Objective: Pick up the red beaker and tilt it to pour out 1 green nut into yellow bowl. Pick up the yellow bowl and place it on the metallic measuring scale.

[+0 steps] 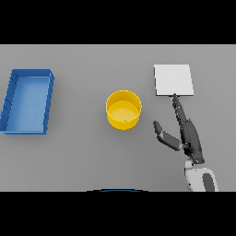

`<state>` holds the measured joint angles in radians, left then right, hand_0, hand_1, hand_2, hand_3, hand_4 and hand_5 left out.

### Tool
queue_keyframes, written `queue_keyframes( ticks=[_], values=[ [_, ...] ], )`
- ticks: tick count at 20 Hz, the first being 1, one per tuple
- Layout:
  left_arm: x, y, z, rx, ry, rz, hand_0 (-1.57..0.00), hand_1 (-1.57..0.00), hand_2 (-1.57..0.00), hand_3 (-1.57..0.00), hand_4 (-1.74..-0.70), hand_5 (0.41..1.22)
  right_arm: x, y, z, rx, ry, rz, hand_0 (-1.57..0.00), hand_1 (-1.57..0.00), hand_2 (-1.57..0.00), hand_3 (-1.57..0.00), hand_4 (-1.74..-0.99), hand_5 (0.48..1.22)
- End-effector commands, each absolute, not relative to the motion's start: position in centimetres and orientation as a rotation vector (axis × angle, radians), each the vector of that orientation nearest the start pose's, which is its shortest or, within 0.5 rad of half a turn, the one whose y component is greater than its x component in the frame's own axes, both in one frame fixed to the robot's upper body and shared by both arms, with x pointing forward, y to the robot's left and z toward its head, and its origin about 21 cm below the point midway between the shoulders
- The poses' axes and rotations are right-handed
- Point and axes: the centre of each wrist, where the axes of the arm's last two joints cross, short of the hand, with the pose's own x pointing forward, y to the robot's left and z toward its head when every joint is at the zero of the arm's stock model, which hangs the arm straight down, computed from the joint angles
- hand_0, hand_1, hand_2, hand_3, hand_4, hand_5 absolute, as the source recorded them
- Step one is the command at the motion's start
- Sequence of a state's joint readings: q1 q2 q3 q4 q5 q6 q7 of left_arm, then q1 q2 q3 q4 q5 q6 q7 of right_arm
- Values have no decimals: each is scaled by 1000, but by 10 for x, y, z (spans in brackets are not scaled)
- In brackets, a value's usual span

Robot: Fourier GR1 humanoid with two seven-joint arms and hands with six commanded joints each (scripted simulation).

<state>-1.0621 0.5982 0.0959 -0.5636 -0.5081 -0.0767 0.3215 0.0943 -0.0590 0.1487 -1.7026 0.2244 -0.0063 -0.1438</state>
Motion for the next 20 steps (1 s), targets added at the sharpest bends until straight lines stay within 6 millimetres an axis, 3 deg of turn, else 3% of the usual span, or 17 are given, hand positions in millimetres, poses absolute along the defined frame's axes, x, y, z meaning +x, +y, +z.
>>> queue_keyframes(
  ticks=[1, 3, 7, 9, 13, 15, 16, 17, 20],
  values=[
    [446, 352, 196, 873, -1164, -442, -1571, -1571, -1571, -1568, -1741, 1221, 224, -212, 12, -107, -1753, 306, 1, 1, 1, 1, -1129, 659],
    [430, 357, 165, 833, -1153, -400, -1571, -1571, -1571, -1569, -1741, 1221, 222, -213, 10, -94, -1752, 302, 1, 1, 1, 1, -1131, 669],
    [398, 360, 121, 786, -1116, -310, -1571, -1571, -1571, -1570, -1741, 1221, 224, -216, 13, -127, -1763, 318, 1, 1, 1, 1, -1166, 676],
    [386, 357, 108, 768, -1115, -287, -1571, -1571, -1571, -1571, -1741, 1151, 224, -212, 11, -124, -1752, 320, 1, 1, 1, 1, -1174, 676],
    [370, 354, 93, 743, -1079, -239, -1571, -1571, -1571, -1571, -1741, 925, 221, -214, 11, -111, -1754, 314, 1, 1, 1, 1, -1157, 671],
    [367, 353, 103, 728, -1063, -240, -1571, -1571, -1526, -1525, -1521, 818, 221, -211, 8, -106, -1747, 301, 1, 1, 1, 1, -1155, 670],
    [363, 353, 104, 697, -1081, -303, -1469, -1344, -1276, -1318, -1369, 774, 223, -214, 10, -113, -1744, 300, 1, 1, 1, 1, -1153, 670],
    [359, 353, 105, 654, -1082, -328, -1175, -1075, -1021, -1055, -1232, 737, 221, -216, 9, -116, -1753, 305, 1, 1, 1, 1, -1151, 670],
    [355, 356, 108, 559, -1062, -384, -601, -550, -522, -539, -976, 664, 221, -214, 9, -108, -1765, 304, 1, 1, 1, 1, -1153, 670]
  ],
)
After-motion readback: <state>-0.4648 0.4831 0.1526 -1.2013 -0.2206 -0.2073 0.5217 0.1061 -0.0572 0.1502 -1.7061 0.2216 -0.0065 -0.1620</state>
